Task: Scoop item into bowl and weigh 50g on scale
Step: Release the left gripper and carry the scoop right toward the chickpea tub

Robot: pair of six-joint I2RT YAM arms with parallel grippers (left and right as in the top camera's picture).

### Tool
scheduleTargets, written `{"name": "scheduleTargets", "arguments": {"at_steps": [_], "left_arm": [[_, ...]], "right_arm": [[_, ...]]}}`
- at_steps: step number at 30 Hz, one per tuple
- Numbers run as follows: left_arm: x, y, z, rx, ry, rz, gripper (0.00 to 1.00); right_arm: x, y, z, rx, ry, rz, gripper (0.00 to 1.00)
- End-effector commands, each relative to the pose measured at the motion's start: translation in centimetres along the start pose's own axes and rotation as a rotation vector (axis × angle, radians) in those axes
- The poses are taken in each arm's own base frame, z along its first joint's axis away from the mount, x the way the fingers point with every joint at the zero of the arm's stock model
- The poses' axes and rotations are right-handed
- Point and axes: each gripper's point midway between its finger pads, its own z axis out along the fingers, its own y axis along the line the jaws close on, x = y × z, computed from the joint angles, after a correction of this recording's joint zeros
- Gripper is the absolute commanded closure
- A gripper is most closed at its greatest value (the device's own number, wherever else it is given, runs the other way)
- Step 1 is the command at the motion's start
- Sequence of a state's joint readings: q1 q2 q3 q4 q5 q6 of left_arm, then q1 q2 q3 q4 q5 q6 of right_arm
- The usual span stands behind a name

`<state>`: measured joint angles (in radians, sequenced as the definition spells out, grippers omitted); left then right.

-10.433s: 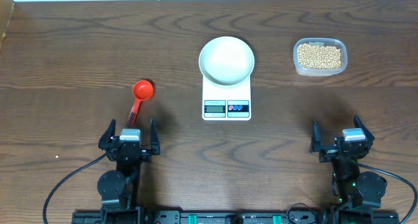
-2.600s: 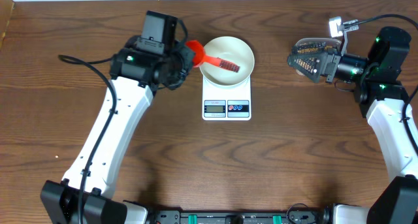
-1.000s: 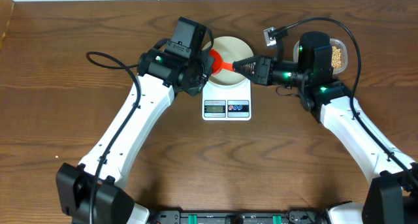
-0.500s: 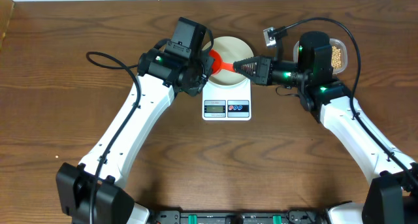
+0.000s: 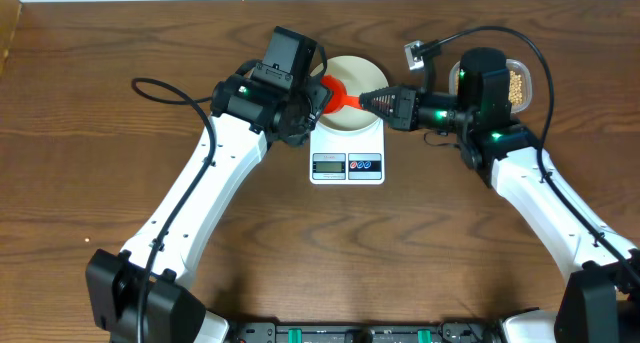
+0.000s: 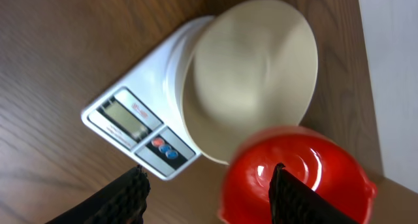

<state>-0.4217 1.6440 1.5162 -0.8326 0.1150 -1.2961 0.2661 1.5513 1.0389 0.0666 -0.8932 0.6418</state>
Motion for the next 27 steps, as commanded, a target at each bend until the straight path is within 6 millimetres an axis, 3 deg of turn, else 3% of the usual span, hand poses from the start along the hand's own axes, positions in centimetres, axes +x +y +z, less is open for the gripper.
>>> {"name": "scheduleTargets", "arguments": {"at_steps": [1, 11, 17, 18, 21, 27], "left_arm": [[-1.7, 0.7, 0.3, -0.042, -0.092, 0.122, 0.38], [-2.8, 1.0, 0.2, -0.1, -0.141, 0.627, 0.39], [-2.3, 0.9, 0.2, -0.094, -0.113, 0.748, 0.39], [-2.2, 0.8, 0.2, -0.091, -0.107, 0.757, 0.41], [-1.6, 0.8, 0.3, -0.077, -0.078, 0.784, 0.61], [0.0, 1.2, 0.4, -0.08, -0.027, 0.864, 0.63]], "right_arm": [[-1.5, -0.7, -1.1, 0.023, -0.038, -0.06, 0.99], [-3.1, -5.3, -5.2, 0.136, -0.097, 0.024, 0.99], [-3.6, -6.2, -6.3, 0.162, -0.113, -0.008, 0.99], [-3.7, -6.2, -6.4, 0.162, -0.115, -0.013, 0.99], [-3.7, -6.2, -6.4, 0.162, -0.118, -0.015, 0.99], [-4.5, -5.6, -7.7, 0.118, -0.126, -0.028, 0.99]]}}
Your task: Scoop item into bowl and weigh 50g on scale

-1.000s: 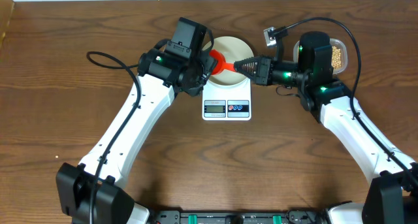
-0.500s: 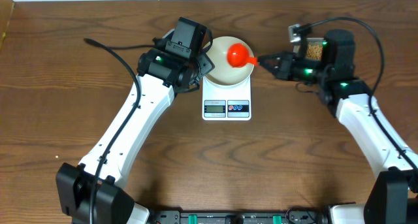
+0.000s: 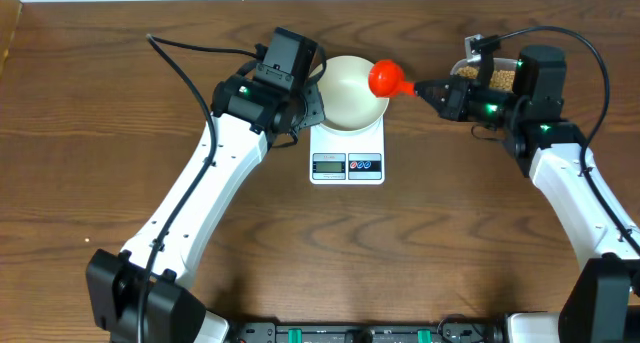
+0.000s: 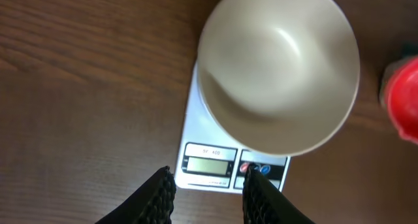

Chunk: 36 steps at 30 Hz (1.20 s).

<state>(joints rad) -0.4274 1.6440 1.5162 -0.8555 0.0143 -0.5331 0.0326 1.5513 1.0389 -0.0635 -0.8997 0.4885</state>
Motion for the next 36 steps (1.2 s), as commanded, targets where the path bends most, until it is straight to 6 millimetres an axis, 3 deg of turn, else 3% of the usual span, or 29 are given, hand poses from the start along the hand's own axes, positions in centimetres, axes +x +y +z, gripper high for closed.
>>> {"name": "scheduleTargets", "arguments": {"at_steps": [1, 9, 15, 21, 27, 36], "left_arm": [[1.4, -1.1, 0.3, 0.027, 0.044, 0.127, 0.63], [4.2, -4.1, -0.1, 0.152, 0.139, 0.198, 0.63], [5.1, -5.3, -0.4, 0.214, 0.18, 0.196, 0.61], [5.9, -5.1, -0.1, 0.201, 0.203, 0.203, 0.64], [8.0, -5.7, 2.0, 0.193, 0.248, 0.24, 0.67], [12.3, -5.5, 7.2, 0.084, 0.333, 0.323, 0.8]], "right_arm": [[-1.7, 1.0, -1.5, -0.055, -0.021, -0.043, 0.99], [-4.0, -0.5, -4.6, 0.003, -0.058, -0.01, 0.99], [-5.4, -2.2, -7.5, 0.293, -0.03, -0.058, 0.99], [-6.4, -2.6, -10.5, 0.51, 0.0, -0.109, 0.99], [-6.8, -3.1, -11.7, 0.546, -0.014, -0.093, 0.99], [-6.9, -4.6, -13.7, 0.584, -0.034, -0.04, 0.99]]}}
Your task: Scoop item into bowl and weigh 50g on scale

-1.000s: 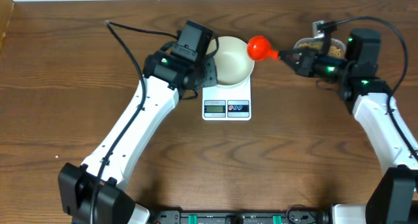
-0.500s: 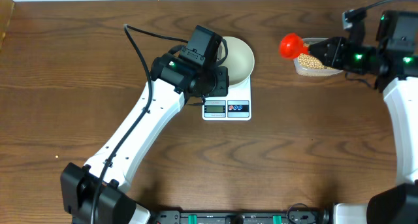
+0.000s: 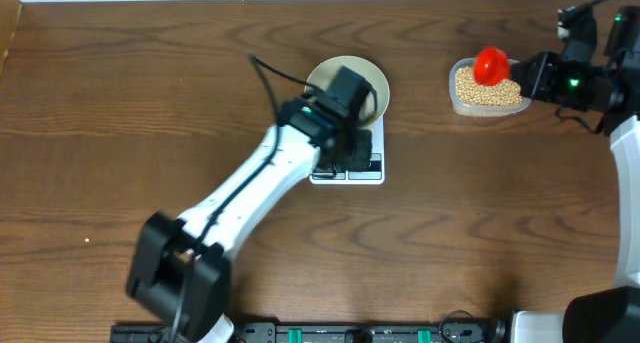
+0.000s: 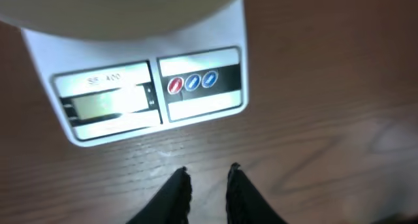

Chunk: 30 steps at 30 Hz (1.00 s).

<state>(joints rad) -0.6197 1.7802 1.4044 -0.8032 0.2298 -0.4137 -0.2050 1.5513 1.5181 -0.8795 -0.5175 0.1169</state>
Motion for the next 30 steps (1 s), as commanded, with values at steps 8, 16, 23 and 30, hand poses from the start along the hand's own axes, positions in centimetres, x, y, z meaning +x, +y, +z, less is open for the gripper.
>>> {"name": "scheduleTargets", "arguments": {"at_steps": [8, 16, 23, 30], "left_arm": [[-0.1, 1.0, 5.1, -0.159, -0.009, 0.073, 0.85], [-0.8, 1.4, 7.9, -0.169, -0.014, 0.084, 0.9], [-1.3, 2.5, 8.3, -0.233, -0.04, 0.058, 0.92], [-1.8, 3.1, 8.6, -0.255, -0.079, 0.029, 0.92]], "right_arm": [[-0.1, -0.8, -0.8, 0.035, 0.0, -0.011, 0.99], [0.5, -1.2, -0.8, 0.058, 0.025, -0.024, 0.99], [0.9, -1.4, -0.8, 0.07, 0.041, -0.042, 0.99], [1.0, -1.4, -0.8, 0.069, 0.045, -0.054, 0.99]]}}
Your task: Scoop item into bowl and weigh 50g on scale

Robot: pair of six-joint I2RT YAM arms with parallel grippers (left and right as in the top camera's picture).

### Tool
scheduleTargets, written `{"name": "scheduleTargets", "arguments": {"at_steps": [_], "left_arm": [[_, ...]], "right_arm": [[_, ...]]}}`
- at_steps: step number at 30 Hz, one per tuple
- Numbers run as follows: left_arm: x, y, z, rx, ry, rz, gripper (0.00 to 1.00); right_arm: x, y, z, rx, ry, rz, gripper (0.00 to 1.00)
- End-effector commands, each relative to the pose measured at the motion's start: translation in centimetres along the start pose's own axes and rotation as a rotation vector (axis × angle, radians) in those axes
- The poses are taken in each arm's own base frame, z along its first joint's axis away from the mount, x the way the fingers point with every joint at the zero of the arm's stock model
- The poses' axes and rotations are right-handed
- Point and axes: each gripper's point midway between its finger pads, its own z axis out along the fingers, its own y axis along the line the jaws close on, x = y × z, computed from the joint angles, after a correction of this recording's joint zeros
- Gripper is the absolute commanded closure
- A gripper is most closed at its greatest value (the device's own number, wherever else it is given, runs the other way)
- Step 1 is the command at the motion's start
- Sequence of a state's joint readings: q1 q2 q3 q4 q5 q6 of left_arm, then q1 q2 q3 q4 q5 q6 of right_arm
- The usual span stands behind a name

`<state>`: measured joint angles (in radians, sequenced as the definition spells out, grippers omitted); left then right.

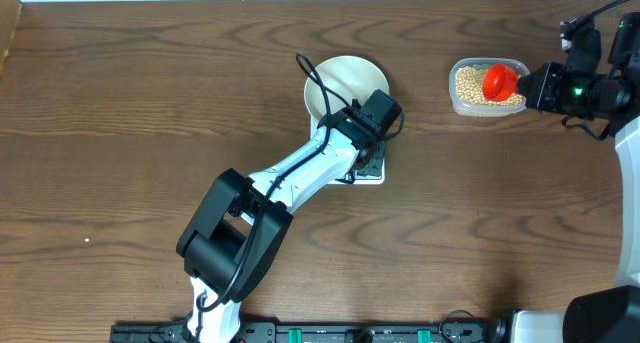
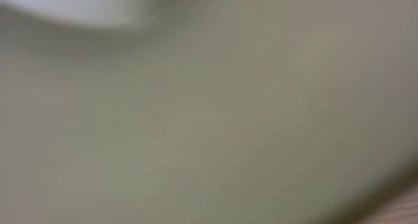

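Note:
The cream bowl [image 1: 335, 83] stands on the white scale [image 1: 374, 173], which is mostly hidden under my left arm. My left gripper [image 1: 378, 118] is low over the scale's right side, next to the bowl. Its wrist view is filled by a blurred pale surface [image 2: 209, 106], and its fingers do not show. At the far right, my right gripper [image 1: 535, 86] is shut on the handle of the red scoop [image 1: 498, 81]. The scoop's head sits in the clear container of beans [image 1: 470, 83].
The dark wooden table [image 1: 120, 143] runs out to the left and front. My left arm stretches diagonally from the front centre up to the scale. A cable loops over the bowl's left rim.
My left gripper went from above the scale's display and buttons to its right side beside the bowl, close enough that its view is a blur. The scoop head sits lower in the beans.
First my right gripper held the red scoop over the bowl while my left gripper hung open at the bowl's left. Then the scoop was to the right of the bowl, later over the bean container. The left gripper narrowed and came over the scale's front, now its right side.

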<state>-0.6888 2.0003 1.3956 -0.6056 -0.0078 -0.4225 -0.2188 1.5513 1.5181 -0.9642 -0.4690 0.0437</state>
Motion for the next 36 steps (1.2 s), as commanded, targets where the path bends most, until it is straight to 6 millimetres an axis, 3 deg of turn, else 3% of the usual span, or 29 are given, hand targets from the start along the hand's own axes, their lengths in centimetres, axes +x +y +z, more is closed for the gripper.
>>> {"name": "scheduleTargets", "arguments": {"at_steps": [1, 23, 36], "left_arm": [[0.2, 1.06, 0.6, -0.047, -0.007, -0.026, 0.93], [0.41, 1.49, 0.93, -0.062, -0.01, -0.037, 0.93], [-0.47, 1.56, 0.37, -0.066, -0.049, -0.041, 0.93]], "right_arm": [[-0.62, 0.01, -0.56, 0.009, -0.02, -0.03, 0.99], [-0.12, -0.03, -0.55, 0.01, -0.001, -0.02, 0.99], [-0.03, -0.02, -0.54, 0.01, 0.003, -0.018, 0.99]]}}
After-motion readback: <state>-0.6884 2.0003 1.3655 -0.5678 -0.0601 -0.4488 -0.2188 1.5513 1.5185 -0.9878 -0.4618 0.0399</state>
